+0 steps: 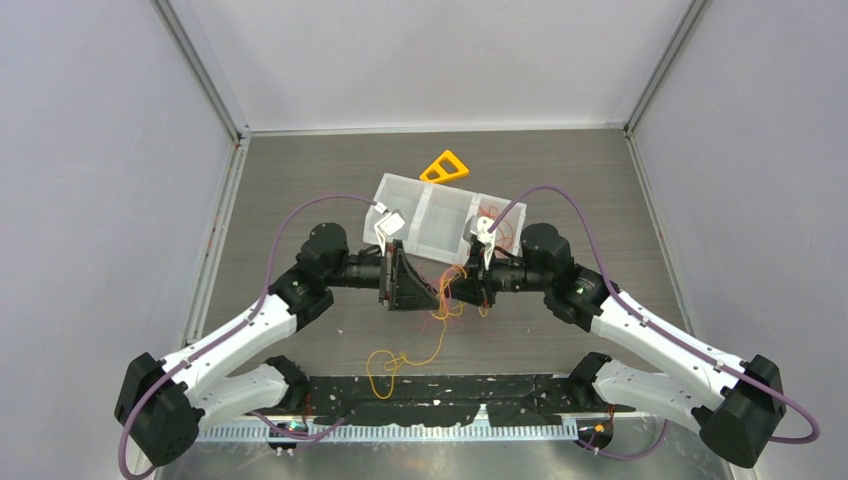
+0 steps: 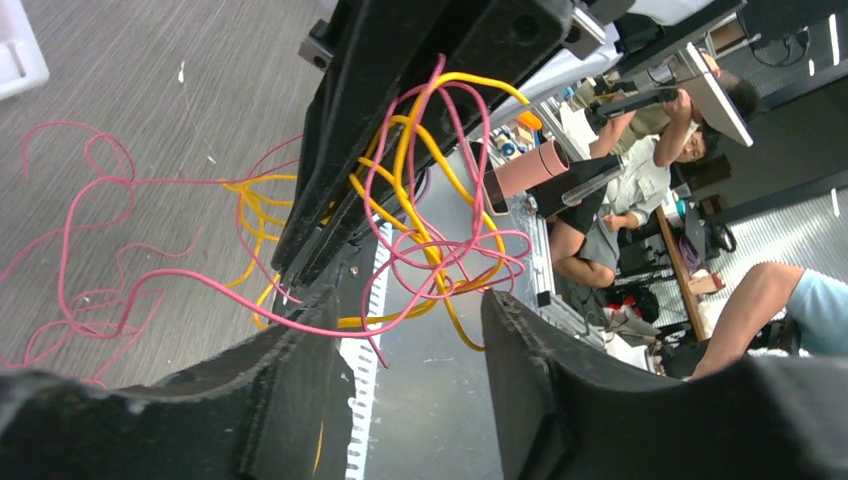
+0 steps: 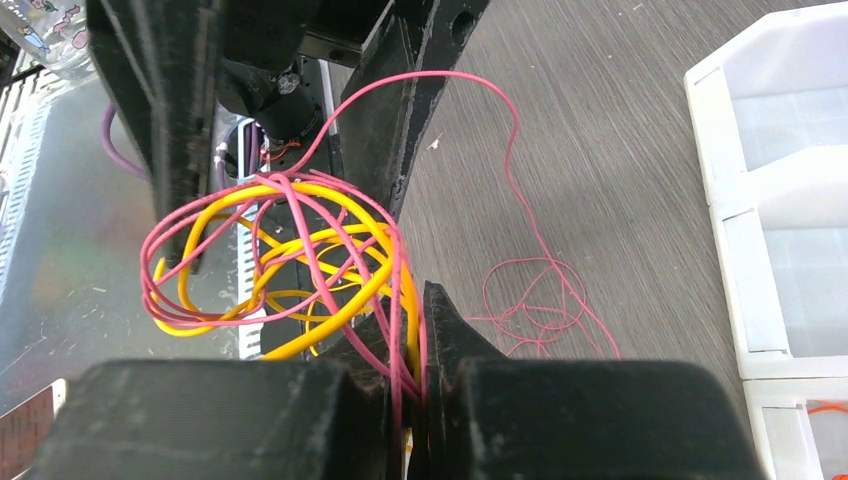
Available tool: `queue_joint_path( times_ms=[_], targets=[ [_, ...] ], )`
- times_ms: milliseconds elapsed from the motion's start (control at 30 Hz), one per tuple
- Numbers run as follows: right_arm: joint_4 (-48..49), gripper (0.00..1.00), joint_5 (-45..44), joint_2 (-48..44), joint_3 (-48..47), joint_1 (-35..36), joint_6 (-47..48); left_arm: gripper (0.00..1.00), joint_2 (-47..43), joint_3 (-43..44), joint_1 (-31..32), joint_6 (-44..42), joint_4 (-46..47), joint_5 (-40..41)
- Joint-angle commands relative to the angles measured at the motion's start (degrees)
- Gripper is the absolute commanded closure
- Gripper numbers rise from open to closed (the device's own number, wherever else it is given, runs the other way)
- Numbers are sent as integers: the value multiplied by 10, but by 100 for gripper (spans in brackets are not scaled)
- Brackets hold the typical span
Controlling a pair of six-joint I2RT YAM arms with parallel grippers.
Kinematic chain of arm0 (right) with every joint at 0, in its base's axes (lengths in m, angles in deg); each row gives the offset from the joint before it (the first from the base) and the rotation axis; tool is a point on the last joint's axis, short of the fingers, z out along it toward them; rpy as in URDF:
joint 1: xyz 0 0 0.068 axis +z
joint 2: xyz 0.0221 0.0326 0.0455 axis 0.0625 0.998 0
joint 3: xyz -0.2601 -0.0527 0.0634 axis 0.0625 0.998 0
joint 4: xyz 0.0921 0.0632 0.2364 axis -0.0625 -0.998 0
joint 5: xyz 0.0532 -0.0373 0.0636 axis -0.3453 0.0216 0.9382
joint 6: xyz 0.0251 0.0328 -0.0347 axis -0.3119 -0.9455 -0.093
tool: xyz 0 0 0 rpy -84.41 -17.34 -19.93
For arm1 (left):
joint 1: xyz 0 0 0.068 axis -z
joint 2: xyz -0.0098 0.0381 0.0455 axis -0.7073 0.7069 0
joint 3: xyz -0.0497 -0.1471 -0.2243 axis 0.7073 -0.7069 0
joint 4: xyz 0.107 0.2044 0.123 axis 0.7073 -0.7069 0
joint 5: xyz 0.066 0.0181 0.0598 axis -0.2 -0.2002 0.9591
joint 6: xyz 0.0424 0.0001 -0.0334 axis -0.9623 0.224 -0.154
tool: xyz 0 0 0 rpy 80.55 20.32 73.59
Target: Untangle the cables
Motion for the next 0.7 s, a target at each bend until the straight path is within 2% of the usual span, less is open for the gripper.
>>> queue_joint_path(
  times_ms=[0, 333, 667],
  targets=[
    [17, 95, -14, -13, -15, 4, 10, 48, 2, 1, 3, 18, 19, 13],
    [12, 94, -97, -38, 1, 4, 22, 60, -33, -57, 2, 81, 102, 1],
    [14, 95, -85, -31, 0, 7, 21, 63, -4, -46, 2, 120, 167, 21]
  ],
)
